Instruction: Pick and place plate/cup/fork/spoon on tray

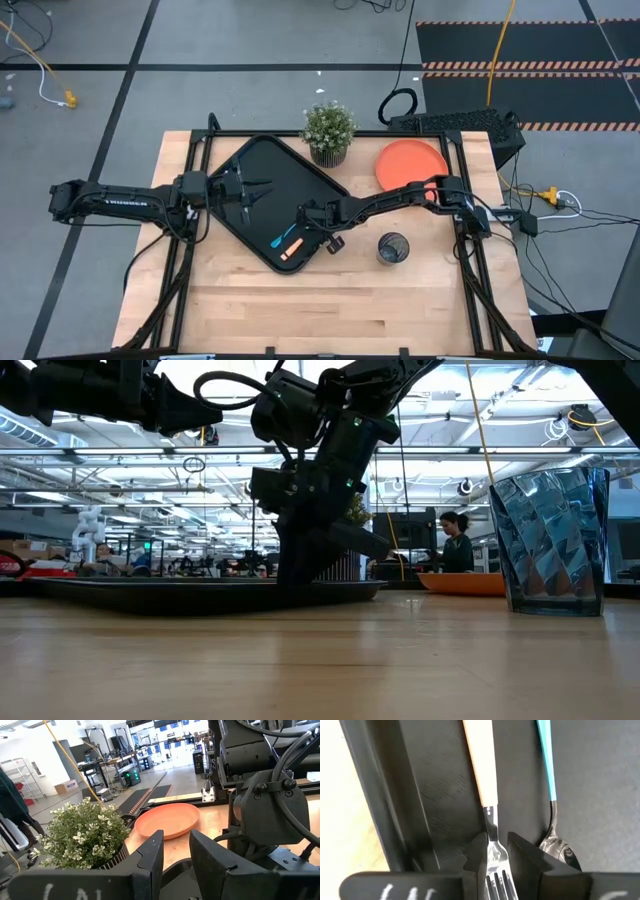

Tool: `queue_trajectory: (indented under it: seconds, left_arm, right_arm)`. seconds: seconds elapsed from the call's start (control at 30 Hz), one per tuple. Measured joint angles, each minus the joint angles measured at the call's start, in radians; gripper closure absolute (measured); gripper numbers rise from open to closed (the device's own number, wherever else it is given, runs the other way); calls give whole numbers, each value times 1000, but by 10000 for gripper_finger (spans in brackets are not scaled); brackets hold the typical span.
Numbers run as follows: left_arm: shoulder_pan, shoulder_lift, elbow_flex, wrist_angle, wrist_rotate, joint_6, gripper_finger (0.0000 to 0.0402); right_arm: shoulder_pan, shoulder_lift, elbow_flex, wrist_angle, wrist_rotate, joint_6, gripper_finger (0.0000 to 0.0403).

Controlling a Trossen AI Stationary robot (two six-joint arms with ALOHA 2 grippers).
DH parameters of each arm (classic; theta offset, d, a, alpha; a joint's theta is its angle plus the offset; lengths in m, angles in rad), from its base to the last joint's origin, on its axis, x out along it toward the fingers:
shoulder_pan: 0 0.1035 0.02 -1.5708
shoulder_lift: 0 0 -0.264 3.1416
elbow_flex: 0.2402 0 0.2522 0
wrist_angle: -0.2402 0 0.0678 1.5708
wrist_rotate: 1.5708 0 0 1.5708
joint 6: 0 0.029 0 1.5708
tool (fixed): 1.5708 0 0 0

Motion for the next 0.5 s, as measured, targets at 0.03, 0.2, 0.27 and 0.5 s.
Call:
queue_trajectory:
  seconds: [0.03, 0.2, 0.27, 0.5]
  left_arm:
    - [0, 0, 0, 0, 0, 0, 305]
    - [0, 0, 0, 0, 0, -2, 305]
    - [0, 0, 0, 0, 0, -2, 305]
    - [0, 0, 0, 0, 0, -3, 305]
  right_arm:
    - [0, 0, 0, 0, 0, -2, 335]
    - [0, 0, 0, 0, 0, -4, 335]
    - [0, 0, 0, -1, 1, -4, 335]
    - [4, -9, -1, -23, 2, 5, 335]
